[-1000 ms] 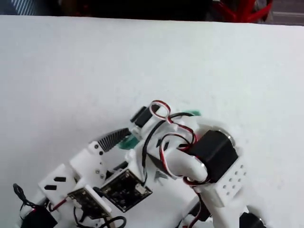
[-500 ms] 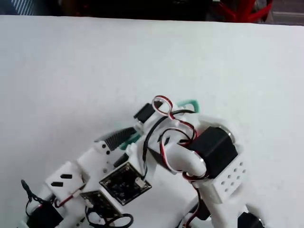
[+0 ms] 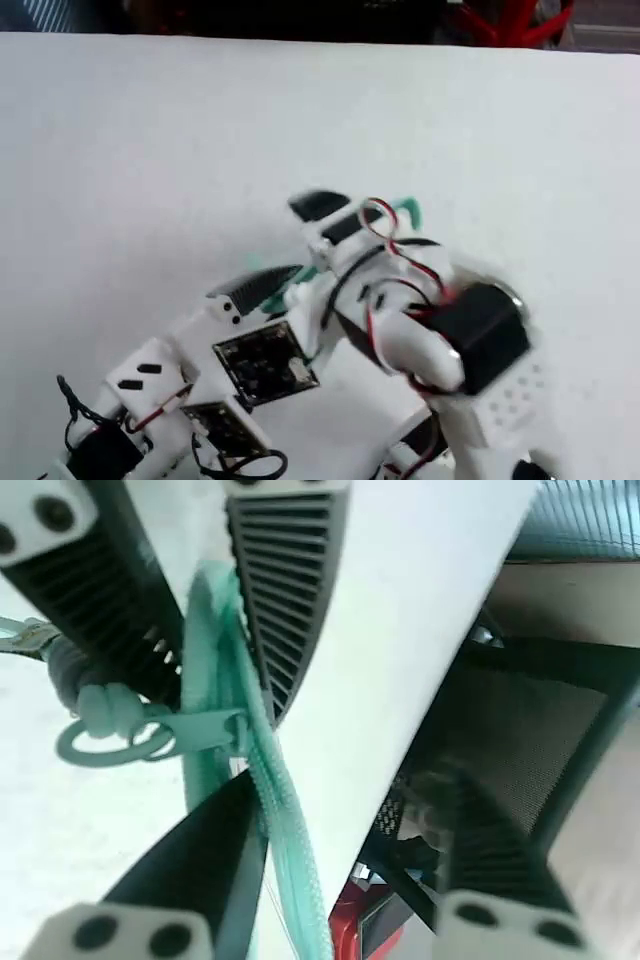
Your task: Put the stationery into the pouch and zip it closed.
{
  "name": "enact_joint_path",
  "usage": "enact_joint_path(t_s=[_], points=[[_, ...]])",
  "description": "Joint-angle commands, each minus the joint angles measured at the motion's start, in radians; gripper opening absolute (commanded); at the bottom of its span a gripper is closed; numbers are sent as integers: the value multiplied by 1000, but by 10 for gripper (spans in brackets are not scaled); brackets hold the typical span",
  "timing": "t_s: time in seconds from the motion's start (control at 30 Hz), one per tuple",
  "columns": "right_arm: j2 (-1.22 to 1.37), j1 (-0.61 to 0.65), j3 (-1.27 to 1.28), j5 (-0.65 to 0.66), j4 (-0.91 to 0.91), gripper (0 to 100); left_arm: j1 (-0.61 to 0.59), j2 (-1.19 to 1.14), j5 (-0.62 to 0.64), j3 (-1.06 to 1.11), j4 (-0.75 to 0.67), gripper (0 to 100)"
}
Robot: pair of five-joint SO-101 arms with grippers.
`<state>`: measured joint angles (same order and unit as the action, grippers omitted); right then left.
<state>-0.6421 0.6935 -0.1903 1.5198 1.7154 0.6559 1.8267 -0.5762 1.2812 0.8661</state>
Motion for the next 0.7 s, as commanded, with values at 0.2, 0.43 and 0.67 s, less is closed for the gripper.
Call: enact_joint_path(t_s=[0.2,0.43,0.67], points=[[-117,-28,-221,-130,-44,281,-31,-2,-3,143,-157,24],[-119,-10,-318,-496,-122,280,-31,-2,-3,178,-245,24],[-116,-174,-318,-763,-117,240,-31,-2,87,173,-252,24]])
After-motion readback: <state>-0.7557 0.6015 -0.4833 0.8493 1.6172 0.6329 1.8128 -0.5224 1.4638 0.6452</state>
